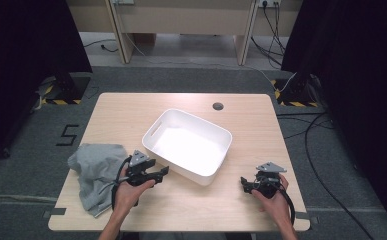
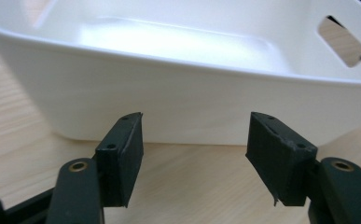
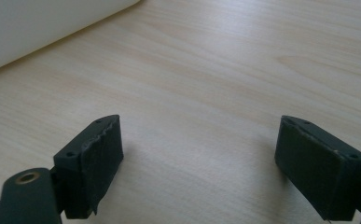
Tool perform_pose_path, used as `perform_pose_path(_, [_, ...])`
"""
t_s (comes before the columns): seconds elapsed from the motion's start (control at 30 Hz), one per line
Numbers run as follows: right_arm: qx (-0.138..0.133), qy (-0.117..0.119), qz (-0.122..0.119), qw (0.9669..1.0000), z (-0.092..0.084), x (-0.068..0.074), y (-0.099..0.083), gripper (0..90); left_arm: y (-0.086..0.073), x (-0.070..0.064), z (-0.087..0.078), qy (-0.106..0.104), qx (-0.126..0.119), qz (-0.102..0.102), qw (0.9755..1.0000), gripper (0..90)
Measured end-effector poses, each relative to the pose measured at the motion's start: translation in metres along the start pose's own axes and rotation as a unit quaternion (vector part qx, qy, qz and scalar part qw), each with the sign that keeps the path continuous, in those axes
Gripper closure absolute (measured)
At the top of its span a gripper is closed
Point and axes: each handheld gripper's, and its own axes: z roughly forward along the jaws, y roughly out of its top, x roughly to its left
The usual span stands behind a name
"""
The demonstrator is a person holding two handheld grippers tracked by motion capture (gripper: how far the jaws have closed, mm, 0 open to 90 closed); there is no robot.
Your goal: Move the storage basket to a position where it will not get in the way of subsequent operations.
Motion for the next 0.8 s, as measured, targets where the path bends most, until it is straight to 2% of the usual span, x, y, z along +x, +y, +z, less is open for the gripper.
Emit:
perform_pose_path(0.03, [0.004, 0.003, -0.003, 1.0000, -0.001, 0.002, 0.000, 17.8, -0.001, 0.006, -0.002, 0.005, -0.001, -0.007, 1.0000, 34.1])
perform_pose_path(0.13, [0.002, 0.010, -0.010, 0.9999, -0.004, 0.007, 0.002, 18.7, -0.001, 0.010, -0.003, 0.007, 0.000, -0.011, 0.9999, 33.5])
perform_pose_path(0.3, [-0.055, 0.044, -0.038, 0.9968, -0.022, 0.038, 0.012, 19.1, -0.003, 0.017, -0.003, 0.016, 0.005, -0.014, 0.9998, 32.8])
perform_pose_path(0.37, [-0.057, 0.058, -0.044, 0.9957, -0.027, 0.048, 0.016, 18.5, -0.003, 0.018, -0.003, 0.017, 0.005, -0.016, 0.9997, 32.7])
perform_pose_path(0.4, [-0.057, 0.058, -0.044, 0.9957, -0.027, 0.048, 0.016, 18.5, -0.004, 0.018, -0.002, 0.017, 0.007, -0.016, 0.9997, 32.7])
perform_pose_path(0.5, [-0.064, 0.072, -0.054, 0.9938, -0.033, 0.062, 0.019, 17.5, -0.005, 0.018, -0.001, 0.016, 0.010, -0.016, 0.9997, 32.4])
perform_pose_path(0.53, [-0.070, 0.078, -0.056, 0.9929, -0.035, 0.074, 0.020, 16.9, -0.005, 0.018, -0.001, 0.016, 0.010, -0.017, 0.9997, 32.3])
perform_pose_path(0.6, [-0.079, 0.083, -0.062, 0.9915, -0.037, 0.086, 0.022, 17.2, -0.005, 0.019, -0.001, 0.016, 0.010, -0.018, 0.9997, 32.2])
perform_pose_path(0.63, [-0.079, 0.083, -0.062, 0.9915, -0.037, 0.086, 0.022, 17.2, -0.005, 0.019, -0.001, 0.016, 0.010, -0.018, 0.9997, 32.2])
perform_pose_path(0.67, [-0.085, 0.084, -0.056, 0.9912, -0.037, 0.098, 0.024, 17.2, -0.005, 0.019, -0.001, 0.016, 0.009, -0.020, 0.9996, 32.0])
perform_pose_path(0.8, [-0.090, 0.090, -0.052, 0.9905, -0.033, 0.112, 0.027, 16.5, -0.005, 0.019, -0.002, 0.013, 0.009, -0.021, 0.9996, 32.0])
